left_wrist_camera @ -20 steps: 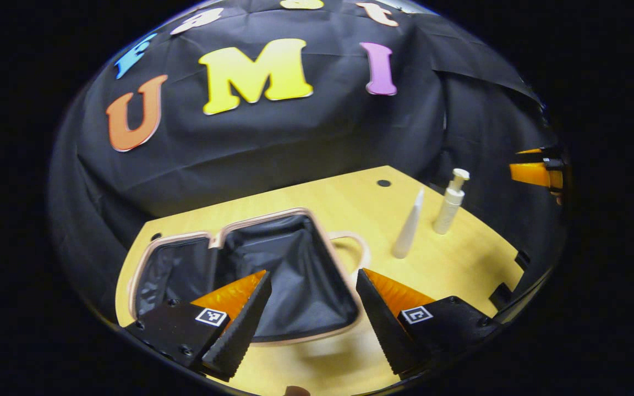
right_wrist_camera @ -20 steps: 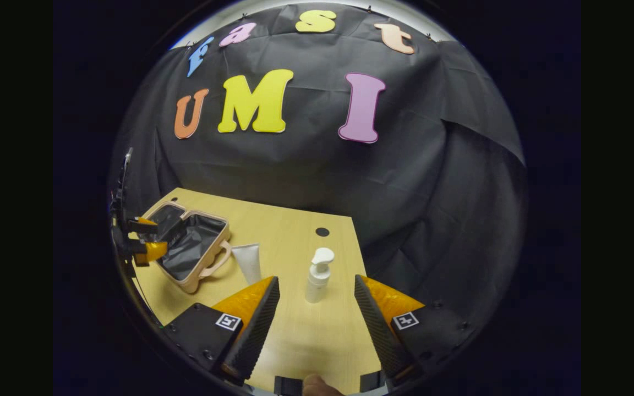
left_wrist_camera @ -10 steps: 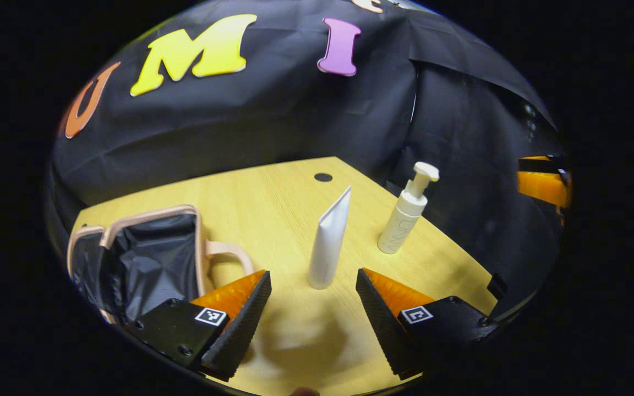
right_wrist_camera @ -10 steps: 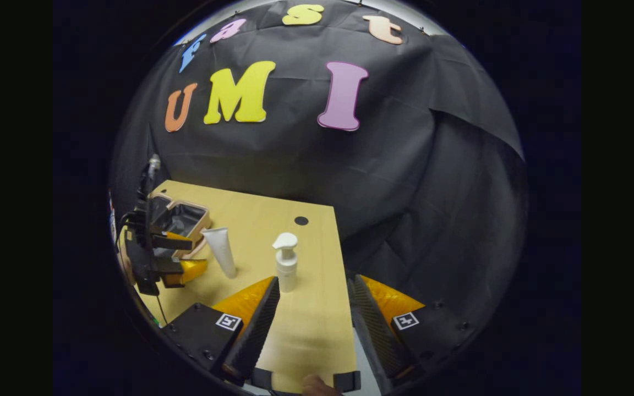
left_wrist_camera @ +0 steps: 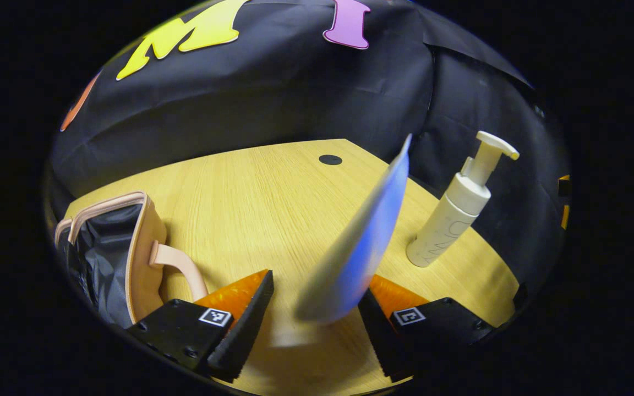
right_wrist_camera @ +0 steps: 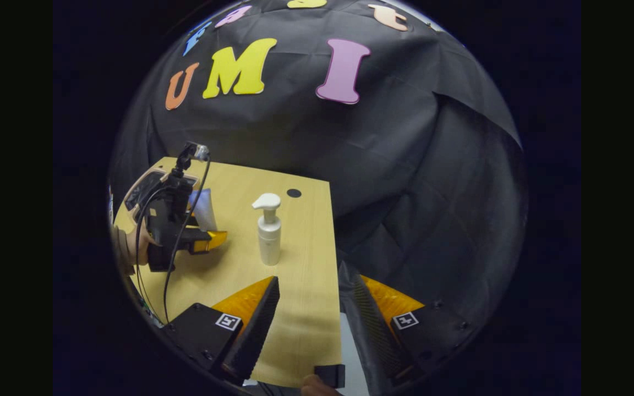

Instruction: First open the suitcase, pack the skin care products into it, and then close the suitcase.

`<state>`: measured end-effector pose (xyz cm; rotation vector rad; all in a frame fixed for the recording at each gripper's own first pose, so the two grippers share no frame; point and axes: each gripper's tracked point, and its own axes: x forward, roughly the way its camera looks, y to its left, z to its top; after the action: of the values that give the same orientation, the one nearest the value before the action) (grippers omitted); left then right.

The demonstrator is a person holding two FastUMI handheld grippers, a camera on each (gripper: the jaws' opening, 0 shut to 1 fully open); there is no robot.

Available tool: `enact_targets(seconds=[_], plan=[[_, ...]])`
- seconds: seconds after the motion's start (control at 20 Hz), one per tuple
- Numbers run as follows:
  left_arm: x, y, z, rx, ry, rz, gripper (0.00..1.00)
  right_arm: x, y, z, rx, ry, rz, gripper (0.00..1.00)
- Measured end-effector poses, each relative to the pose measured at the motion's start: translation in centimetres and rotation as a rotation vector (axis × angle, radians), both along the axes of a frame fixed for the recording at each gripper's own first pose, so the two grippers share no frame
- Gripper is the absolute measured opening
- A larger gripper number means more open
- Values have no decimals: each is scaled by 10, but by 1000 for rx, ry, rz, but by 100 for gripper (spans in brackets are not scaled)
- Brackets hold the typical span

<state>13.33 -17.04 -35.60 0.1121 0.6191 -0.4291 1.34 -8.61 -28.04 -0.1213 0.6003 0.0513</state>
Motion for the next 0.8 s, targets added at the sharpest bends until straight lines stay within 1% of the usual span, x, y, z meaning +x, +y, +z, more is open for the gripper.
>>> enact_targets(seconds=[0.05, 0.2, 0.35, 0.55, 0.75, 0.8], plan=[[2, -4, -2, -4, 0, -9, 92, 1, 2, -4, 14, -2, 13, 82], [-1, -8, -1, -4, -2, -3, 45, 12, 13, -14, 52, -7, 50, 81], [-18, -12, 2, -24, 39, 6, 42, 32, 29, -21, 89, -24, 101, 81], [-62, -6, 32, -27, 64, 24, 39, 73, 64, -40, 144, -27, 144, 82], [-115, 9, 70, -2, 55, 42, 40, 118, 94, -63, 150, -50, 170, 82], [-126, 16, 75, 18, 59, 53, 39, 127, 100, -69, 151, -49, 172, 81]])
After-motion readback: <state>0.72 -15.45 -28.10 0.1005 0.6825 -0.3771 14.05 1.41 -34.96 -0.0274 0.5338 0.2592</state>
